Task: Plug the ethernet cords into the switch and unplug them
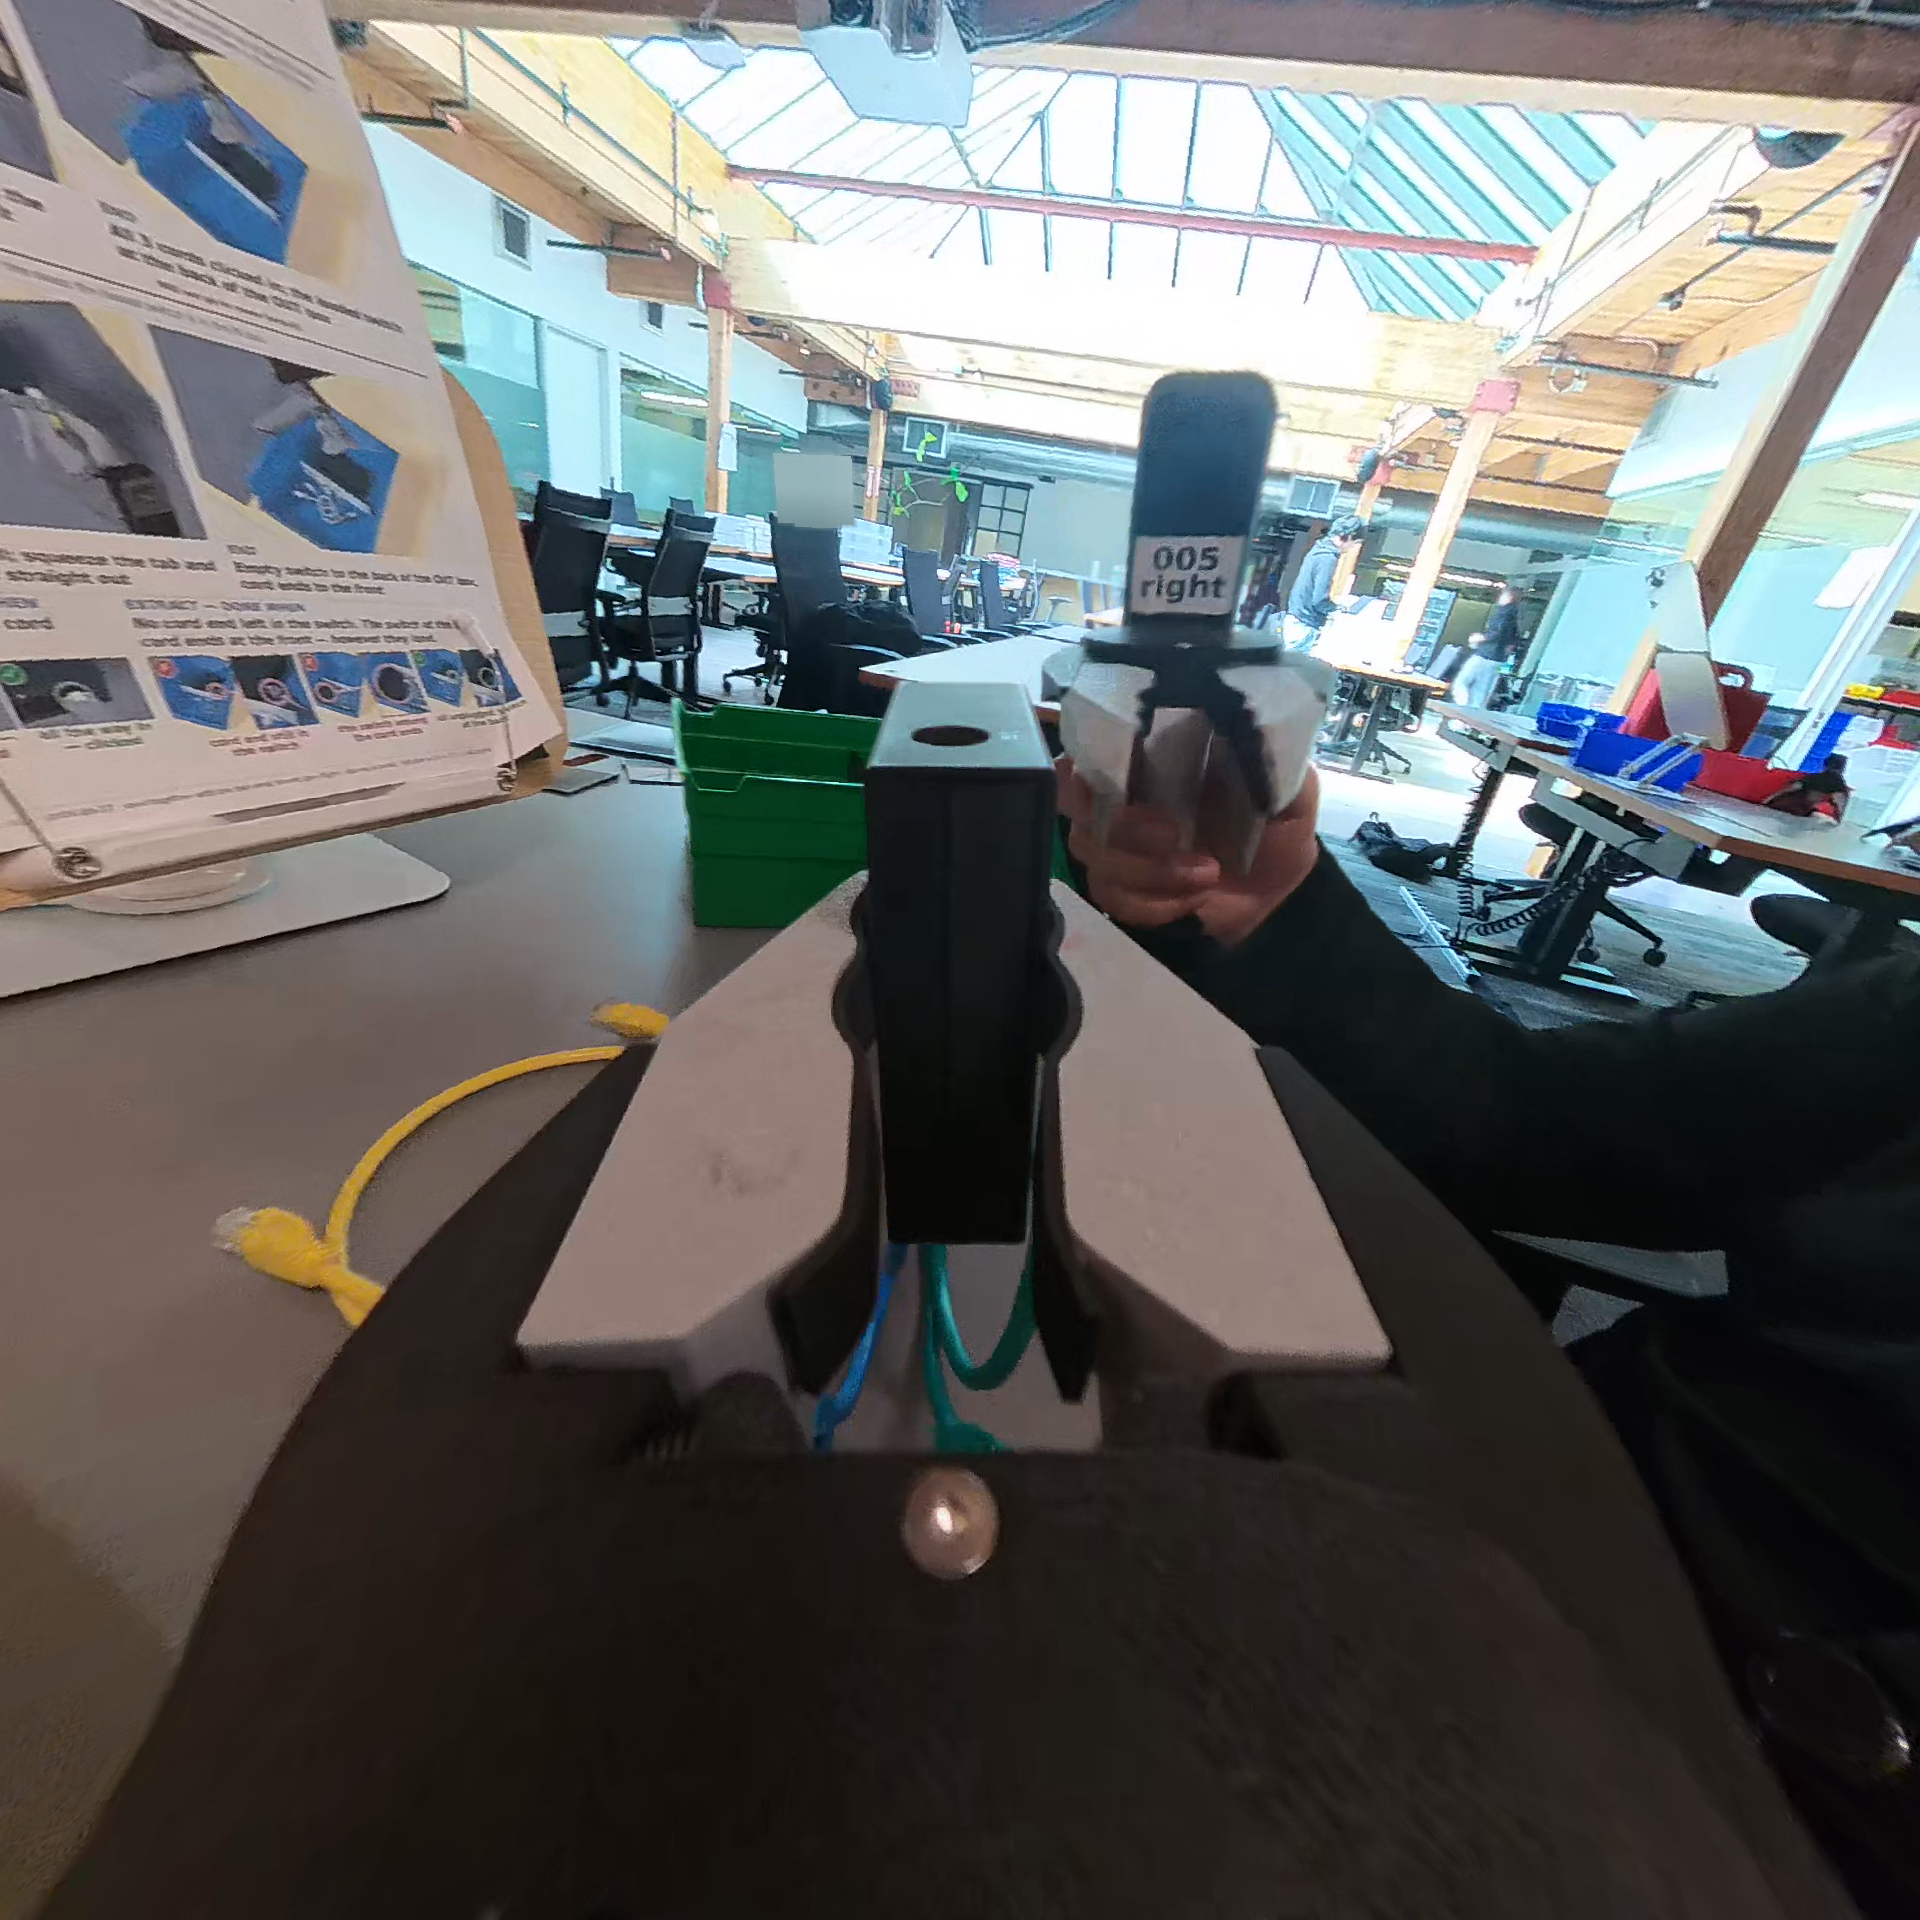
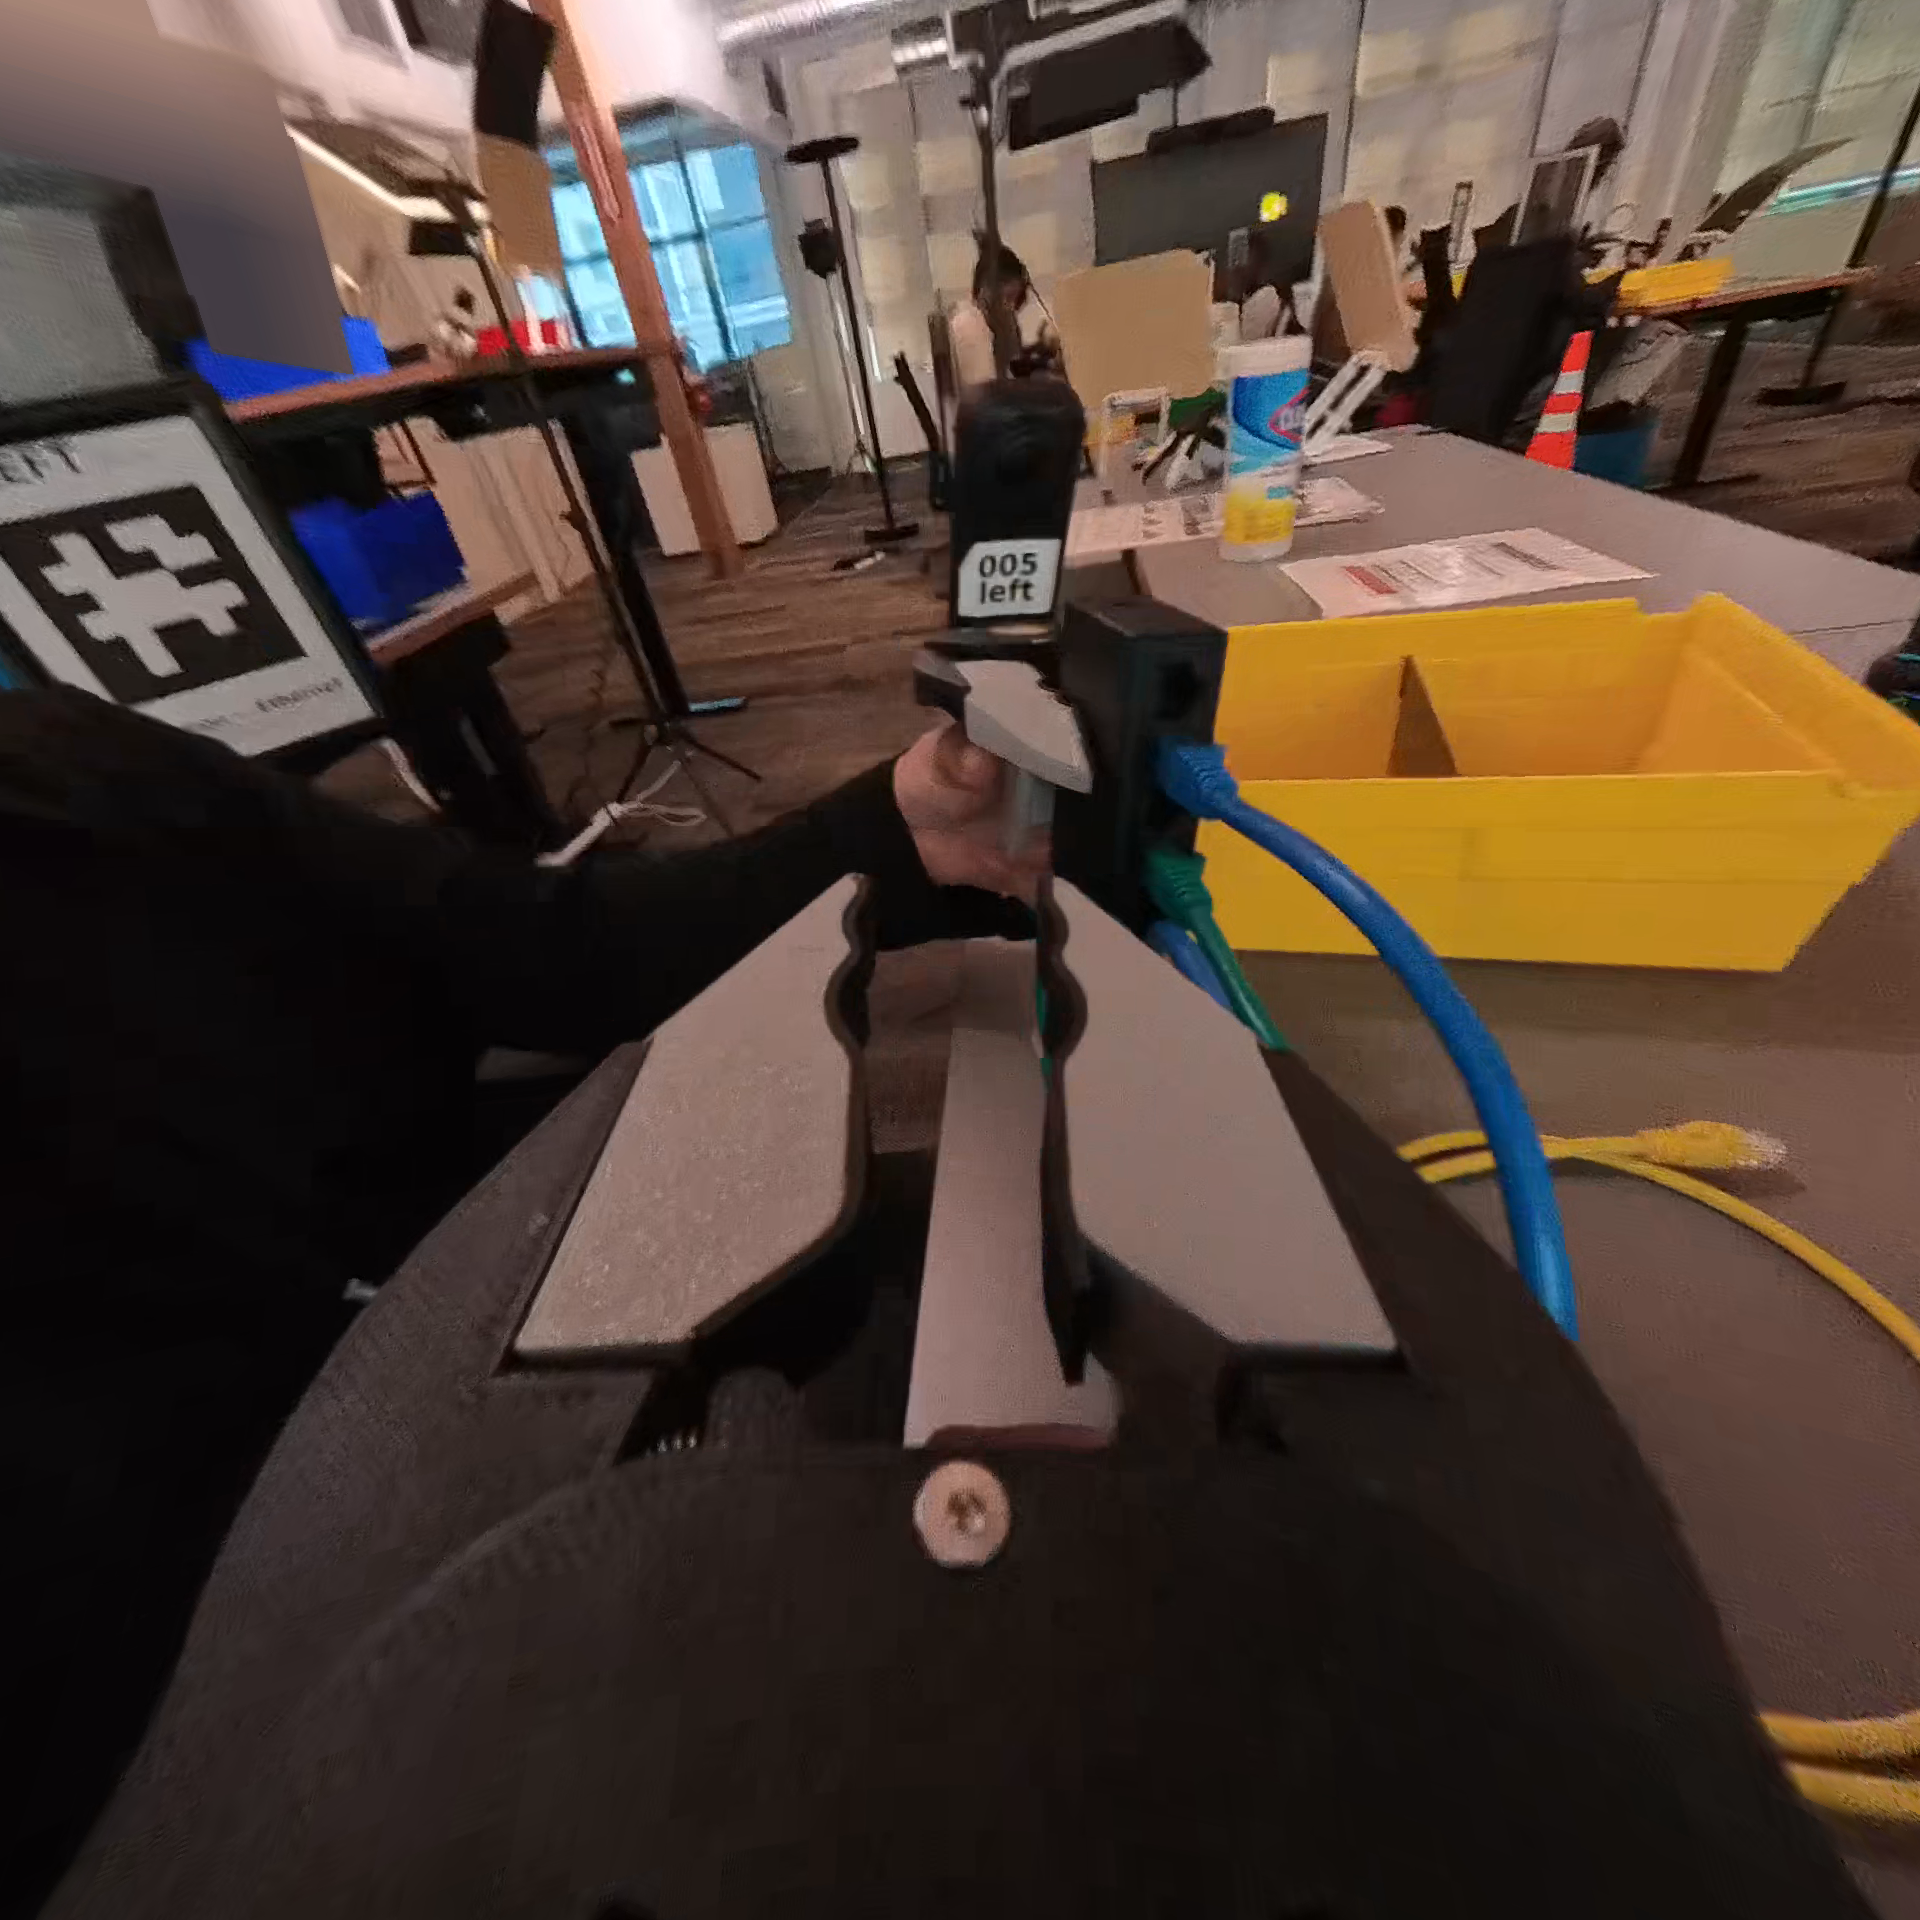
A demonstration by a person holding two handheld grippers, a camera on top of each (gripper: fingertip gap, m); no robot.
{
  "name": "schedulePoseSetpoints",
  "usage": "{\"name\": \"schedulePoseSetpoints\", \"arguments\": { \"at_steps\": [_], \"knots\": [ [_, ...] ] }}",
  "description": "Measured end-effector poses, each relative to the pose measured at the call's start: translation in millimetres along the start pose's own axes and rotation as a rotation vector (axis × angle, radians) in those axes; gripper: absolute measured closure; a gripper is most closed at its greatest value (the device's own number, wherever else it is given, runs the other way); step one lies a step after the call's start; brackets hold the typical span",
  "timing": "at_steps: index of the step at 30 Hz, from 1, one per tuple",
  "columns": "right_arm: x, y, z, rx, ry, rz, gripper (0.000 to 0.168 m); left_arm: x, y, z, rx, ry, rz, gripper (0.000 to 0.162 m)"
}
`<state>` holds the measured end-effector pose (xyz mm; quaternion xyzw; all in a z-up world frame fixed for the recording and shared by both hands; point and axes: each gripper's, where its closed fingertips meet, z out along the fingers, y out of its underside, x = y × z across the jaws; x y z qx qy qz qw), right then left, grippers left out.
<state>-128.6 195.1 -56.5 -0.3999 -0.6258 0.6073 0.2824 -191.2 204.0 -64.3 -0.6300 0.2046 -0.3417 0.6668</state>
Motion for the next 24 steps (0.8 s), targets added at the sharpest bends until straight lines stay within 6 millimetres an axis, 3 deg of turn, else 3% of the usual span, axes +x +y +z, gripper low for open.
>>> {"name": "schedulePoseSetpoints", "arguments": {
  "at_steps": [3,6,9,12,16,18,21,24],
  "knots": [
    [16.9,13.3,19.8,-0.097,0.208,-0.061,0.143,12.7,4.1,9.5,-0.005,0.047,0.003,0.135],
    [10.5,12.9,31.5,-0.093,0.220,-0.097,0.144,18.5,10.0,16.9,-0.025,0.059,0.009,0.136],
    [19.8,9.7,25.4,-0.081,0.288,-0.131,0.168,21.5,11.9,19.0,-0.022,0.082,-0.011,0.135],
    [18.2,6.3,15.8,-0.096,0.302,-0.131,0.168,21.8,9.5,17.5,-0.008,0.088,-0.008,0.135],
    [12.6,-19.5,-5.9,-0.034,0.394,-0.227,0.131,21.8,3.6,13.8,0.015,0.096,-0.030,0.135],
    [9.1,-26.7,-15.4,-0.047,0.436,-0.270,0.130,25.0,2.5,14.7,0.019,0.107,-0.039,0.136],
    [3.3,-12.4,-13.9,-0.158,0.429,-0.294,0.106,36.9,1.5,19.6,0.014,0.153,-0.062,0.136],
    [-7.2,-4.4,-1.5,-0.183,0.353,-0.293,0.107,52.4,4.4,25.2,-0.016,0.190,-0.015,0.135]
  ]
}}
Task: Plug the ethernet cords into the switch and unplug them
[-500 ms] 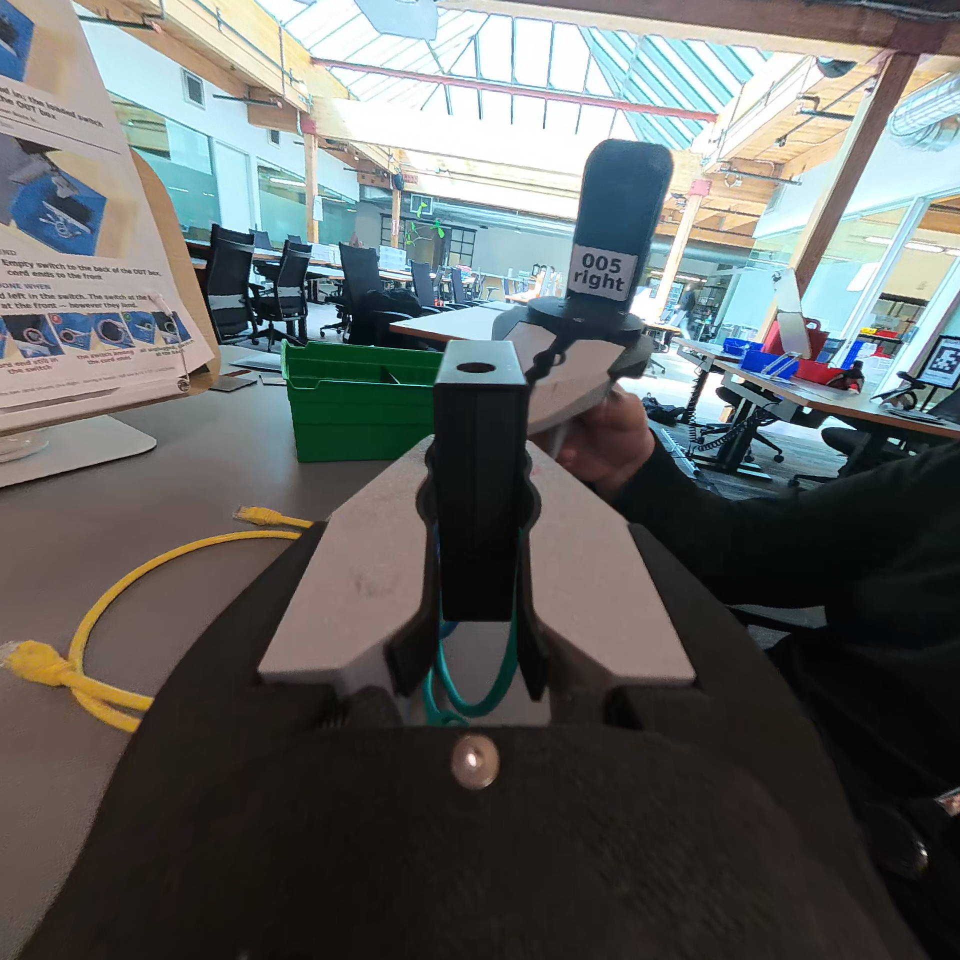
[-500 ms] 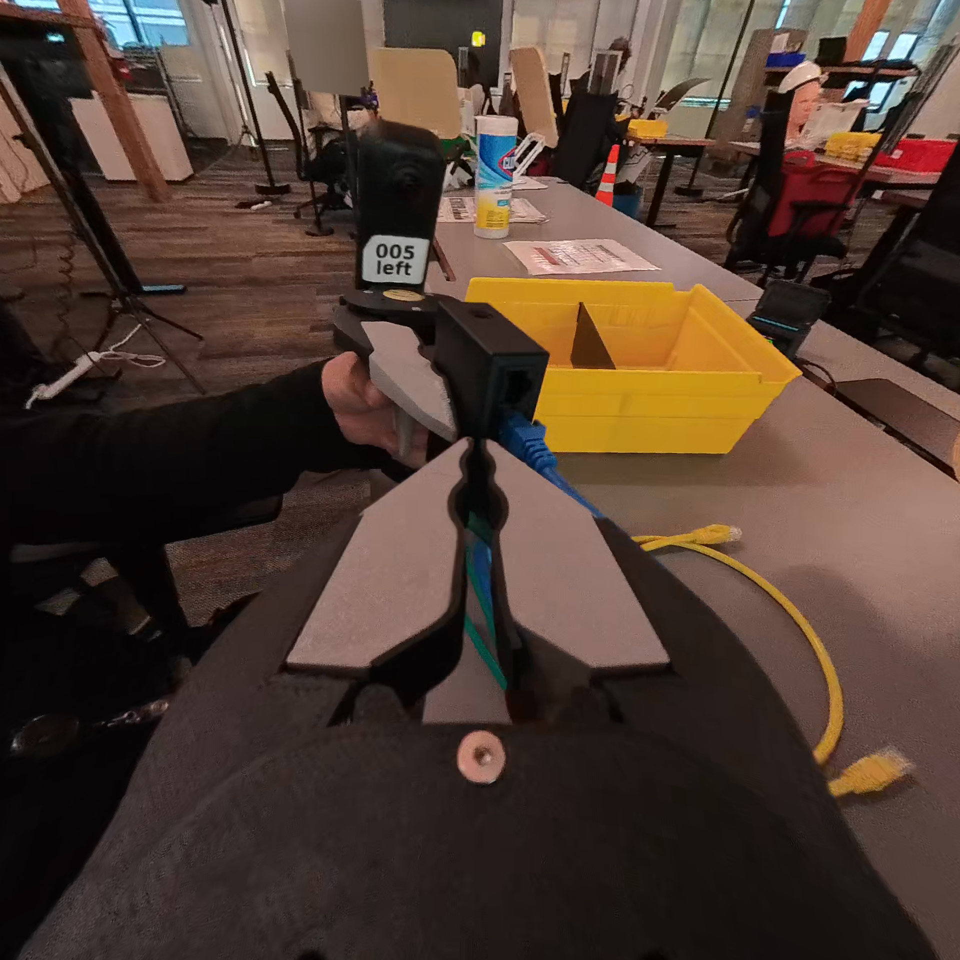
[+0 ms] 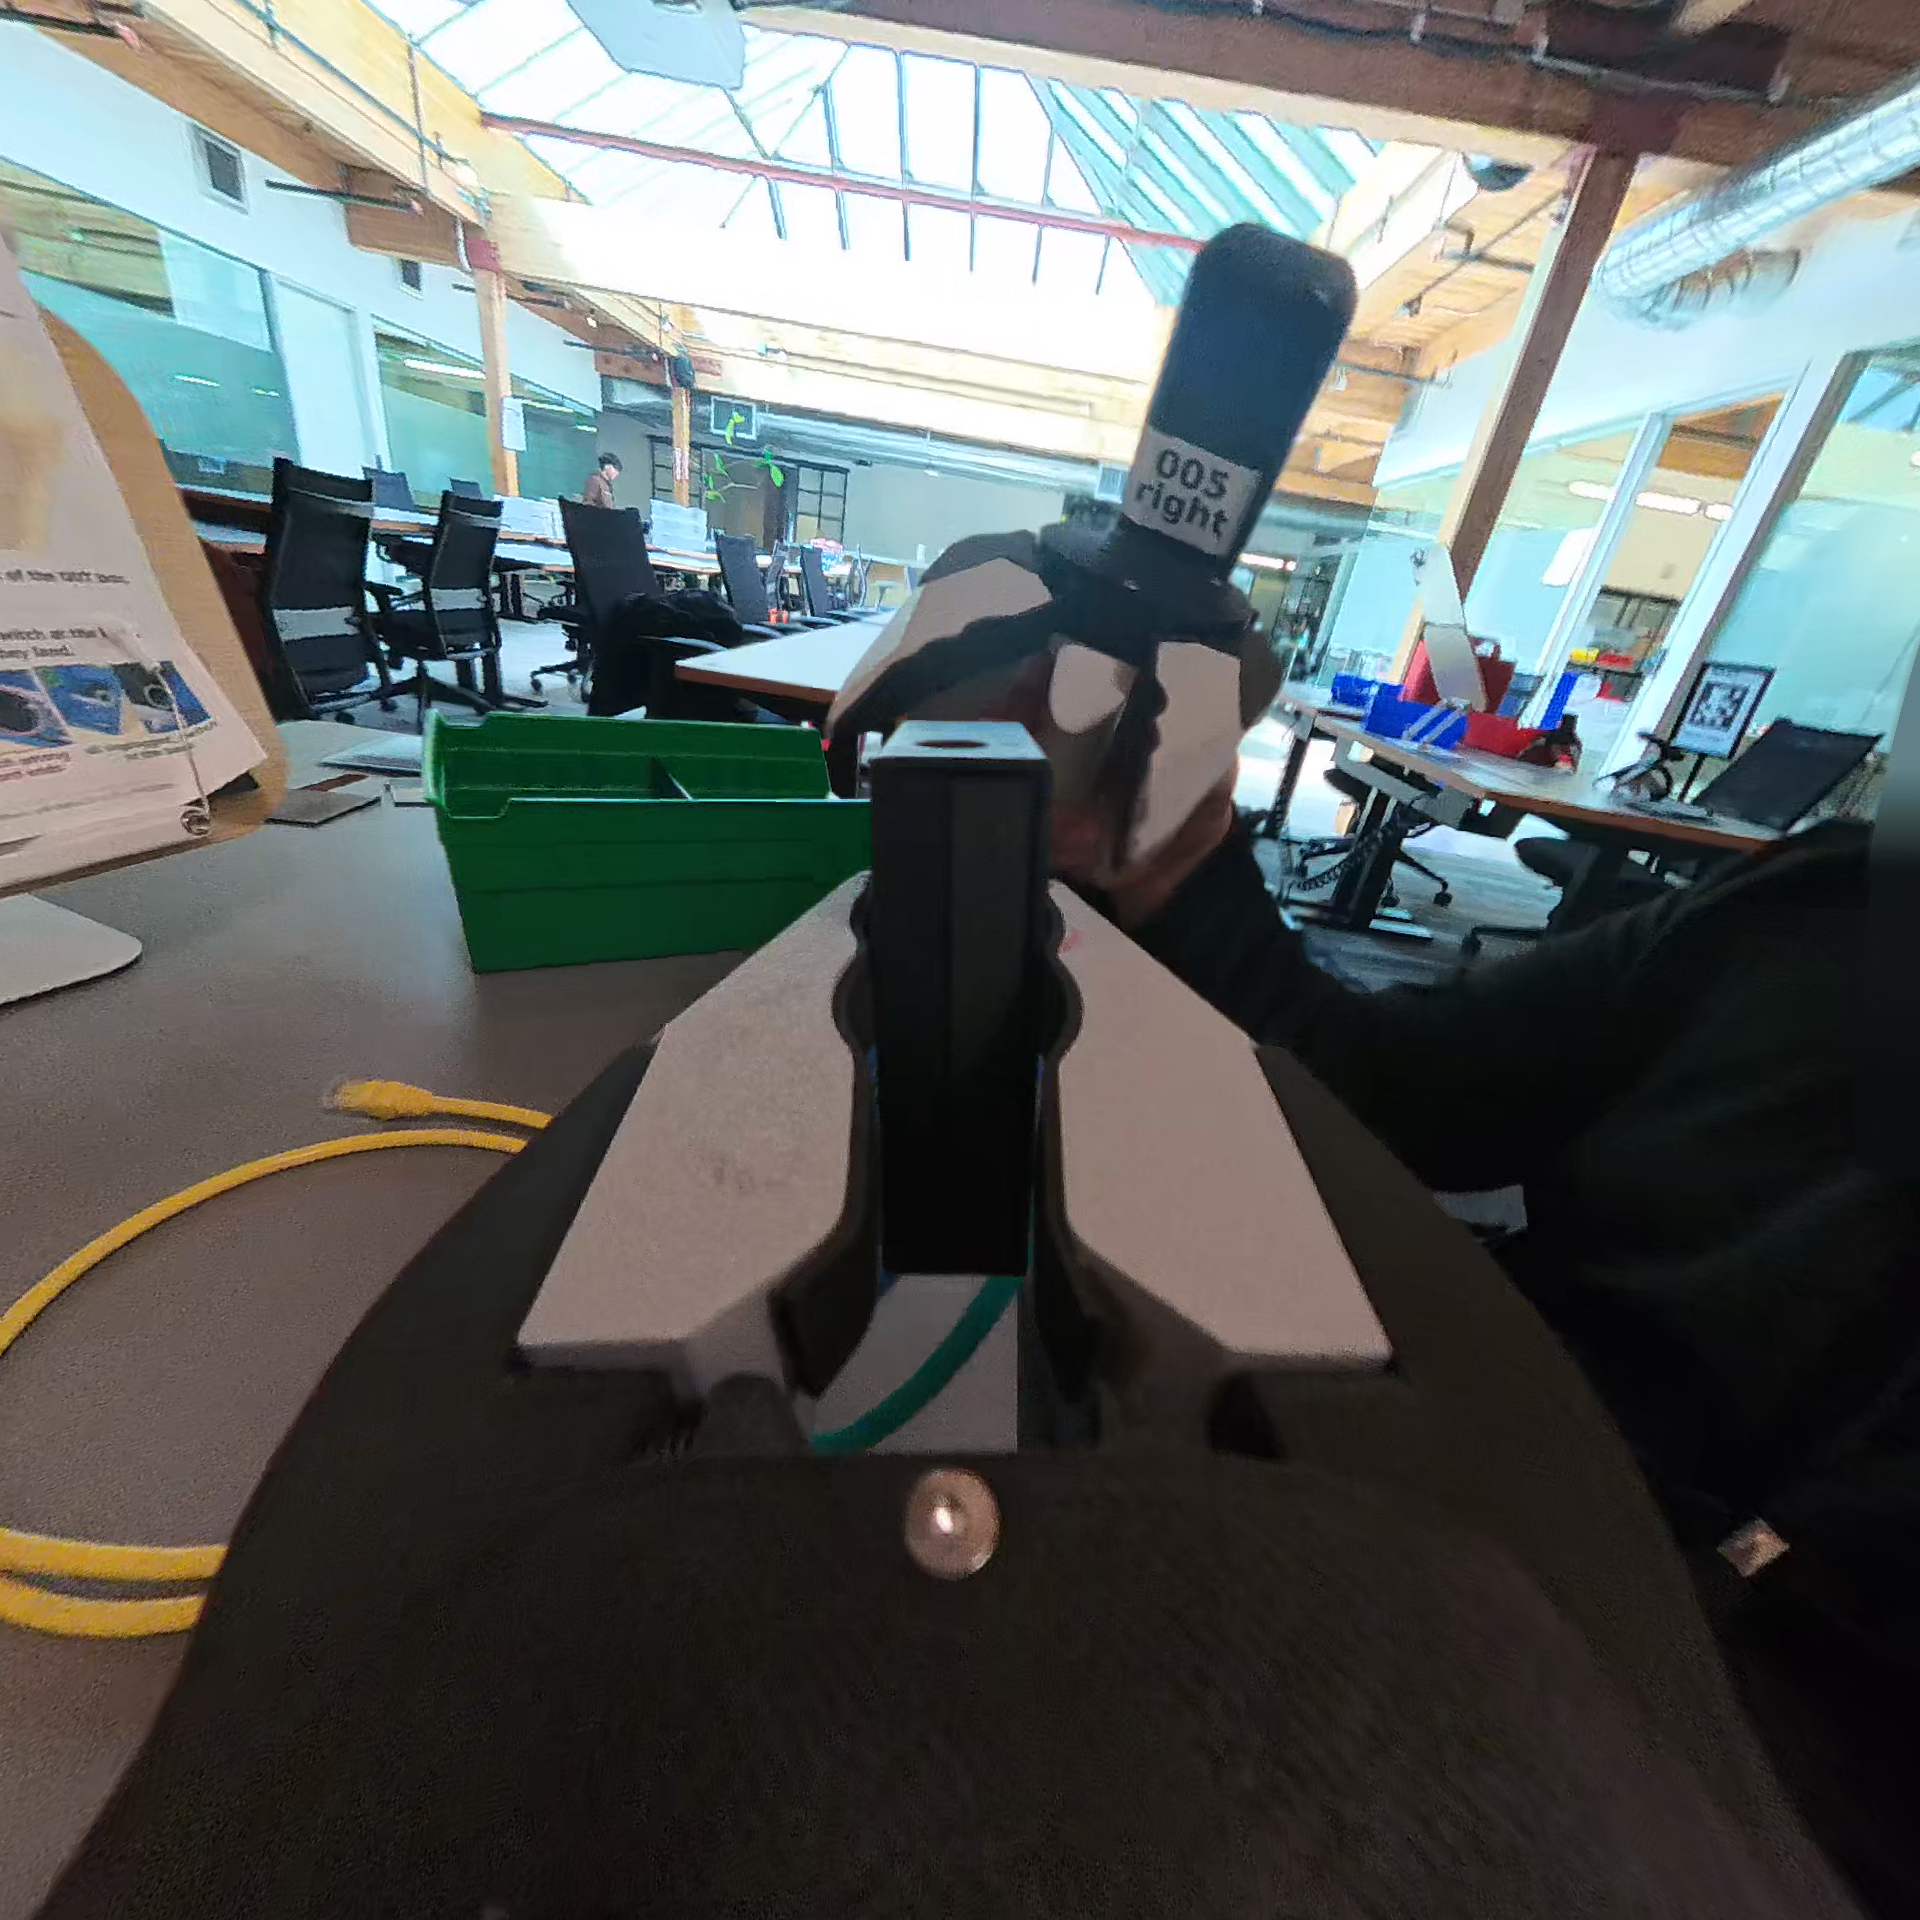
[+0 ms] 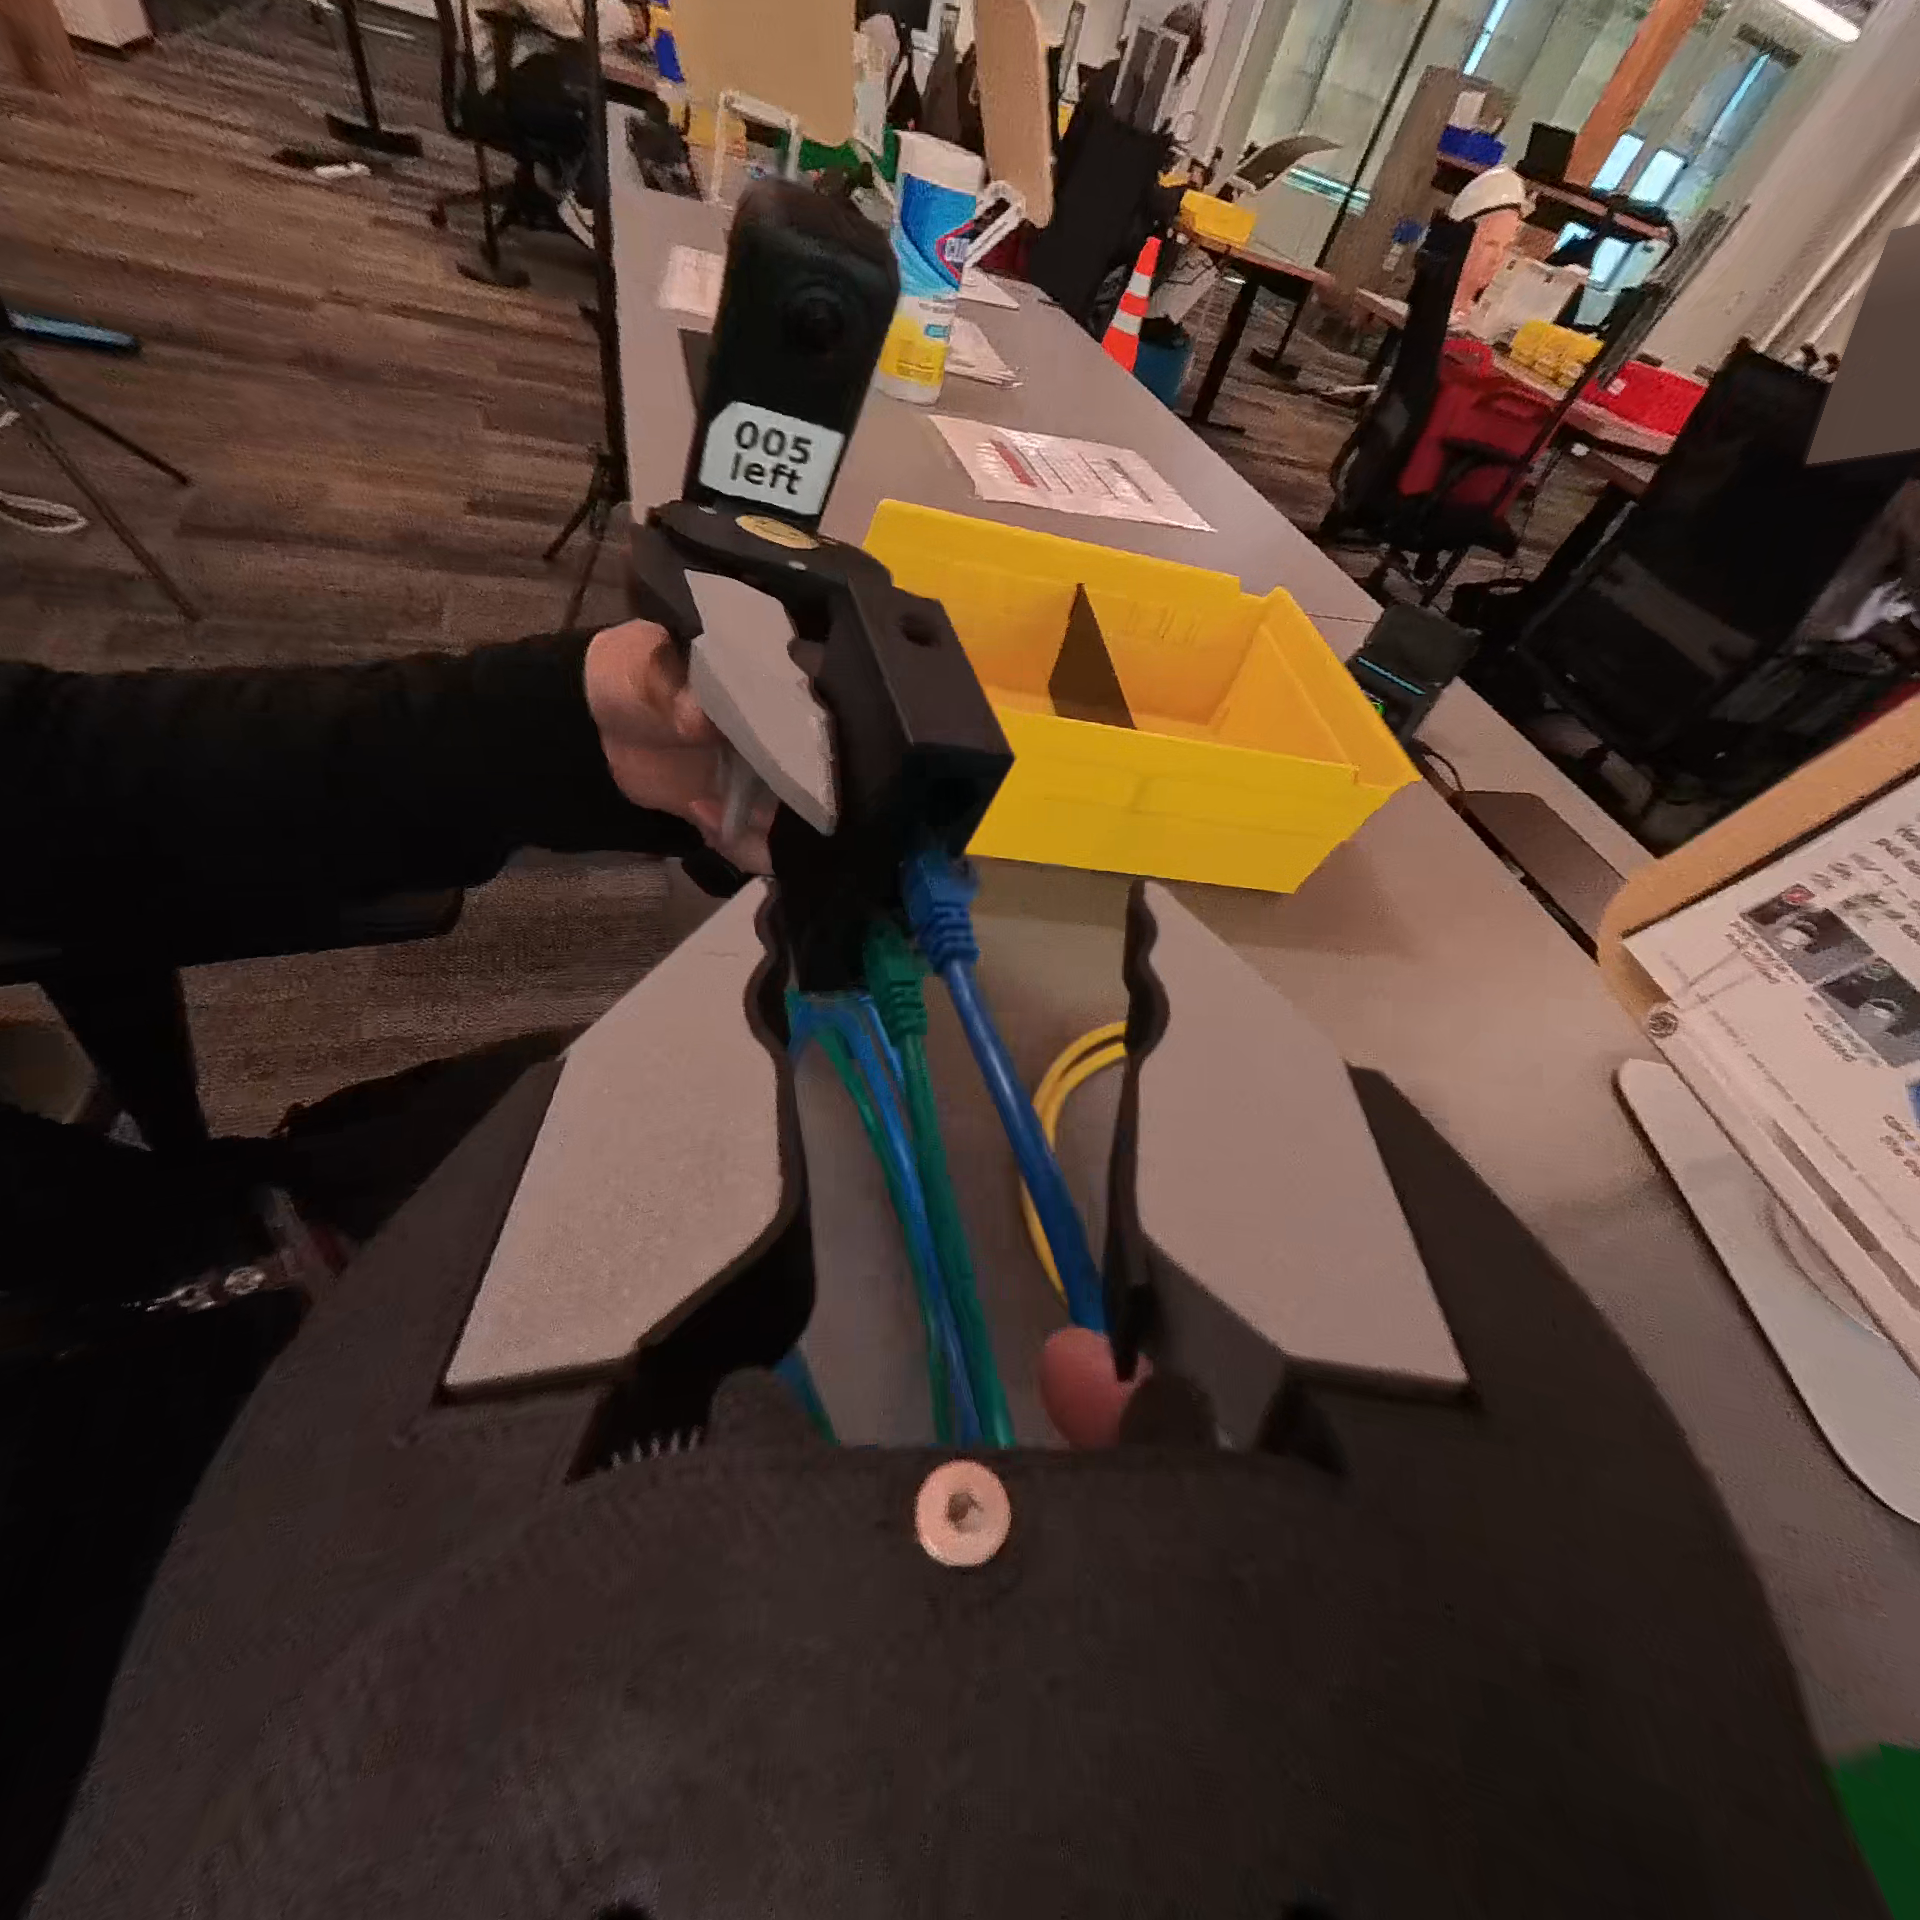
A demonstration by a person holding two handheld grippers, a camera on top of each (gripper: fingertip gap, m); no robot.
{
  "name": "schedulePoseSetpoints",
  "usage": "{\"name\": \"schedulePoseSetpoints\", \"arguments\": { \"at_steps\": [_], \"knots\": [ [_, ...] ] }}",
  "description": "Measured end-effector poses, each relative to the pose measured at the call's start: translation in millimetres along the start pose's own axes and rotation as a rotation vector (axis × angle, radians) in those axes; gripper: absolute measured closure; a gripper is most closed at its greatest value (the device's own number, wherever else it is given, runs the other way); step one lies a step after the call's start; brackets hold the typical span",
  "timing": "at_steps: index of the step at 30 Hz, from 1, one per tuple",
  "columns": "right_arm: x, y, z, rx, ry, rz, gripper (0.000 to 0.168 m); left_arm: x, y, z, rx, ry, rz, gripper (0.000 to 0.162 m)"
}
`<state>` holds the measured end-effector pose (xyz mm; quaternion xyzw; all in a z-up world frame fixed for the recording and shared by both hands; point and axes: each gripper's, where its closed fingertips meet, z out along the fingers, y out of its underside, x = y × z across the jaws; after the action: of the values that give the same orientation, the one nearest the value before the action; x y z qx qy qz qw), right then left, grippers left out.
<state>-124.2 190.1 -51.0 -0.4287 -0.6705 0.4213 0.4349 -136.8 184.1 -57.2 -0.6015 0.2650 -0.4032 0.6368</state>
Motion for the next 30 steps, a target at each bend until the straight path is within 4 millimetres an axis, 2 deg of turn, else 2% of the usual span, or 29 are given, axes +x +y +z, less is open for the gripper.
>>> {"name": "schedulePoseSetpoints", "arguments": {
  "at_steps": [3,5,8,15,18,20,23,24,26,30],
  "knots": [
    [-17.0,-3.0,9.2,0.024,-0.099,0.054,0.111,9.4,5.6,6.3,-0.063,-0.007,0.074,0.135],
    [-17.8,0.4,14.4,0.017,-0.117,0.085,0.133,11.8,7.9,10.2,-0.097,-0.037,0.120,0.135],
    [-18.8,-2.5,11.8,0.061,-0.191,0.173,0.144,17.2,7.9,13.0,-0.105,-0.034,0.143,0.136],
    [-8.8,5.3,16.5,0.077,-0.233,0.260,0.145,4.4,11.3,12.6,-0.106,-0.079,0.096,0.135],
    [1.0,8.8,14.9,0.073,-0.196,0.276,0.146,-5.8,14.4,6.2,-0.150,-0.164,0.162,0.131],
    [12.3,7.2,7.6,0.100,-0.169,0.313,0.146,-12.8,15.2,-4.5,-0.205,-0.242,0.267,0.126],
    [27.4,4.6,-5.8,0.159,-0.186,0.422,0.146,-33.1,13.6,-24.1,-0.321,-0.441,0.549,0.103],
    [31.8,5.4,-8.3,0.175,-0.197,0.458,0.146,-37.2,8.1,-28.5,-0.330,-0.508,0.662,0.106],
    [35.3,6.6,-9.5,0.196,-0.228,0.525,0.146,-38.4,2.8,-31.3,-0.364,-0.588,0.904,0.105],
    [35.2,10.2,-6.8,0.213,-0.305,0.630,0.146,-41.6,18.3,-23.4,-0.551,-0.675,1.401,0.100]
  ]
}}
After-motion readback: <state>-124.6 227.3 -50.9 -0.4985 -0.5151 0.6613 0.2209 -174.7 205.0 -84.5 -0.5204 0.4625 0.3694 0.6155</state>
